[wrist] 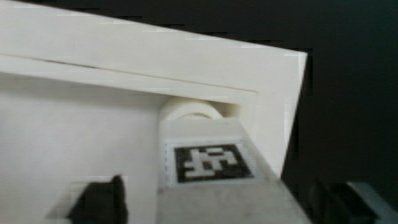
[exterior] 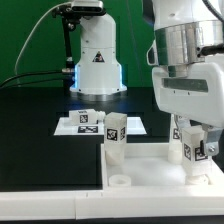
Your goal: Assemble square table
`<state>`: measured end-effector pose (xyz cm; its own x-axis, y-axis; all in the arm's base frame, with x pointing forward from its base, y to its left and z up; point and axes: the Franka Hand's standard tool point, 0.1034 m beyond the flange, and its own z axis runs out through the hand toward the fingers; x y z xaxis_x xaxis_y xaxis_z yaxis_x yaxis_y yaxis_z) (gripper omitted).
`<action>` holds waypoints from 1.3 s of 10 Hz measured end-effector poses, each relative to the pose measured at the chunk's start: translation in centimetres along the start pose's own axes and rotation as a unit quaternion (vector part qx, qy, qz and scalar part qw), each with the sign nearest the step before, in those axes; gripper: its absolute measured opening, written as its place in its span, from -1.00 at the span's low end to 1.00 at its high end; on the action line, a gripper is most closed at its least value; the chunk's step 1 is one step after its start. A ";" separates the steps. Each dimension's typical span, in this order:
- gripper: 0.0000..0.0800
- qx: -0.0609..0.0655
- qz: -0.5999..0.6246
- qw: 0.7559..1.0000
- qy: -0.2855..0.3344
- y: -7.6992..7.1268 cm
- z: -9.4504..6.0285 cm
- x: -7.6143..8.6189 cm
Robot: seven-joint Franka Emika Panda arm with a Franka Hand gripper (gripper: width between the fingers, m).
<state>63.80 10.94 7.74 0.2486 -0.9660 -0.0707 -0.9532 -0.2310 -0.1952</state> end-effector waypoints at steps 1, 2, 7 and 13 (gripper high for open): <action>0.55 -0.005 -0.052 0.999 -0.004 -0.1 -0.1 -0.4; 0.55 0.002 -0.140 0.990 -0.001 -0.3 -0.4 -0.3; 0.62 0.002 -0.379 0.925 0.013 -0.5 -0.5 0.0; -0.05 -0.006 -0.527 0.849 0.028 -0.8 -0.8 0.4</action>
Offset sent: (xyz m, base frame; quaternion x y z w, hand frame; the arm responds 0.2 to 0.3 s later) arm 0.0000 0.0000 0.0000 0.0000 0.0000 -0.1938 0.9810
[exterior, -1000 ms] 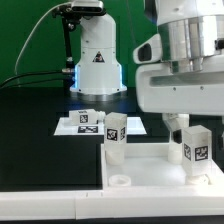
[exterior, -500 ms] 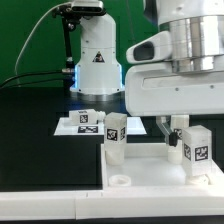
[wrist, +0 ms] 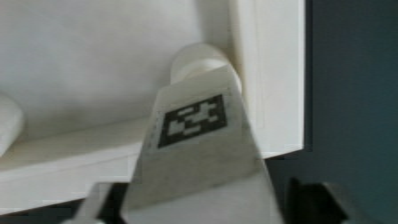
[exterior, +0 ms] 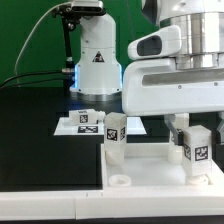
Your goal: Assemble square table
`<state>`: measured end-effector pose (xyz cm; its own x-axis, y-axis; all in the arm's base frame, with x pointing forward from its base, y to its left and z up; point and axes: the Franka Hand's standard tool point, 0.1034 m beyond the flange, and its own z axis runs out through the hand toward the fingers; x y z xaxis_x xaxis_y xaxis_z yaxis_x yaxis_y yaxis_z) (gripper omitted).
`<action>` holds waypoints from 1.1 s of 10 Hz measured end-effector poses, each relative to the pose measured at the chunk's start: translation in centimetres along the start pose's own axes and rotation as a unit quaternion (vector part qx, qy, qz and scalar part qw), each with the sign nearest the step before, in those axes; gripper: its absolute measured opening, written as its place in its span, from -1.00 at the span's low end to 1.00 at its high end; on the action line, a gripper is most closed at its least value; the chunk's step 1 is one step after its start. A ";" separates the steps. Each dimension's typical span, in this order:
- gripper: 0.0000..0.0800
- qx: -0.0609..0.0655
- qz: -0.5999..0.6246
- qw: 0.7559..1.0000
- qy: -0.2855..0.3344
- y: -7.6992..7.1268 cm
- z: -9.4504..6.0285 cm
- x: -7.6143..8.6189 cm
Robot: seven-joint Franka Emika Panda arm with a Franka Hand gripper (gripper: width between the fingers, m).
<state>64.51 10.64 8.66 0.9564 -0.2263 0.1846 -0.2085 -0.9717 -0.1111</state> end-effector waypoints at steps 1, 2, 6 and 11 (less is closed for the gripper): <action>-0.29 0.000 0.044 0.999 0.000 0.1 0.0 0.0; -0.29 0.000 0.077 0.997 0.000 0.2 0.1 0.0; -0.29 -0.016 0.392 0.920 -0.010 0.8 0.2 -0.2; -0.29 -0.010 0.589 0.808 -0.031 1.6 0.3 -0.5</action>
Offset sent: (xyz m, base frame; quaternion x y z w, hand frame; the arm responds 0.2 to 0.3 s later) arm 0.0082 0.0032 -0.0076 -0.0284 0.0086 0.3230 0.9459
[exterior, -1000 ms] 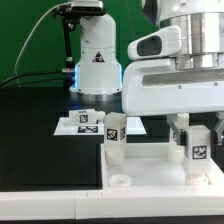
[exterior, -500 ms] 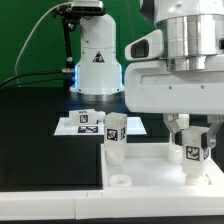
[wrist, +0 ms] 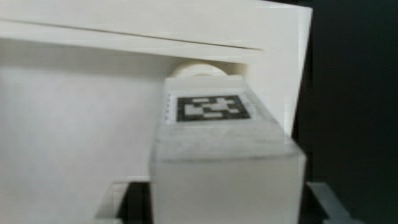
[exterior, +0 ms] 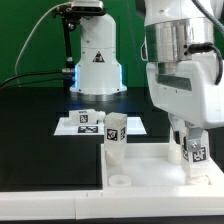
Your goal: Assemble square table
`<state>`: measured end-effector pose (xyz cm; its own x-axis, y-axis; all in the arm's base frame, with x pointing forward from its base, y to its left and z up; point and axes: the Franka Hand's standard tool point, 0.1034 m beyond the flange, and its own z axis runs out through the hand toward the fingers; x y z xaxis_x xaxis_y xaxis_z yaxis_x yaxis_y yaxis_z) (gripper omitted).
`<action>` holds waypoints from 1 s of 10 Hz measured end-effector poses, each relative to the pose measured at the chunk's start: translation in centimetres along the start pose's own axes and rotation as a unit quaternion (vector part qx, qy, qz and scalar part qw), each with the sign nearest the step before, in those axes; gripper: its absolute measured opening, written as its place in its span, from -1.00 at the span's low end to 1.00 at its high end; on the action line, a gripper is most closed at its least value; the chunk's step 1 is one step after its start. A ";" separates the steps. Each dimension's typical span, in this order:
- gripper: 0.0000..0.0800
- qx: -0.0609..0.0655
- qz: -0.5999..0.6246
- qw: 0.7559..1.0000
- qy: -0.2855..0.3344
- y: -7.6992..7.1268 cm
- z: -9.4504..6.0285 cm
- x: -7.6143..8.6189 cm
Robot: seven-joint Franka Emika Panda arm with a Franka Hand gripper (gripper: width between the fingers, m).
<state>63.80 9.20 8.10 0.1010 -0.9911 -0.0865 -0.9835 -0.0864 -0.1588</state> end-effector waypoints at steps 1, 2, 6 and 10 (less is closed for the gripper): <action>-0.29 0.000 -0.010 1.000 0.000 0.0 0.0 0.0; 0.11 -0.001 -0.047 0.999 0.000 -0.1 0.0 -0.2; 0.61 0.012 -0.260 0.965 -0.001 -0.6 -0.4 -2.0; 0.62 0.012 -0.437 0.899 0.004 -0.7 -0.4 -1.8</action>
Offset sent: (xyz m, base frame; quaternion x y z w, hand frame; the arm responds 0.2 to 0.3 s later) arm 0.0022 0.0420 0.0153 0.0213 -0.0132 -0.2219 0.9747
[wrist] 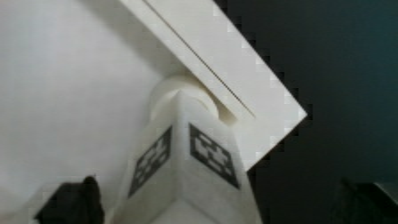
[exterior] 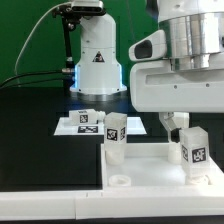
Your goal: Assemble square table
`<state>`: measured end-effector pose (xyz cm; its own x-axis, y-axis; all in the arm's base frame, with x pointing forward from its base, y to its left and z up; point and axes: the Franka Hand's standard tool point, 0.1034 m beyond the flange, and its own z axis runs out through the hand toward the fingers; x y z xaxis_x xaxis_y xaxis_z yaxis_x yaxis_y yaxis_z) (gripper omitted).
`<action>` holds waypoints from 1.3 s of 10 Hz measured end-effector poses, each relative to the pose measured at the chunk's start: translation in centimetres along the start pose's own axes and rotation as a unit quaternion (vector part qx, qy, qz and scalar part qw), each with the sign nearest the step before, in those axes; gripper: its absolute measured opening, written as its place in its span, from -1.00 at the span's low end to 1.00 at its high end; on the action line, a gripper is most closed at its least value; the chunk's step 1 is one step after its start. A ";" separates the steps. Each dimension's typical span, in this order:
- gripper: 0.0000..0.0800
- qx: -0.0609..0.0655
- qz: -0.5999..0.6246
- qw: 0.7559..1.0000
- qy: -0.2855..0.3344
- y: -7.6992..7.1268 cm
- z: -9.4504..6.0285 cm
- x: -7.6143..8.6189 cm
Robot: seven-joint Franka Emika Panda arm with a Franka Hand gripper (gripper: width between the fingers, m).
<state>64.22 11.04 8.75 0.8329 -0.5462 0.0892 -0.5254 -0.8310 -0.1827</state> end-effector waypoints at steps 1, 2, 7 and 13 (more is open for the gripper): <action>0.62 0.000 -0.073 0.997 0.000 -0.1 0.0 -0.1; 0.62 -0.001 -0.129 0.992 0.000 -0.5 -0.1 -0.2; 0.27 -0.001 -0.103 0.995 0.012 -0.6 -0.2 -0.2; -0.24 -0.003 0.345 0.939 0.001 -0.4 -0.1 -0.6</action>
Offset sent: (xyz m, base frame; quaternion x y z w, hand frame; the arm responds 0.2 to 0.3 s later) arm -0.0061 -0.0013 0.0080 -0.0217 0.0428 -0.0681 0.9965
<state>63.91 11.73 8.82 0.2937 -0.9548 -0.0460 -0.9403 -0.2799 -0.1934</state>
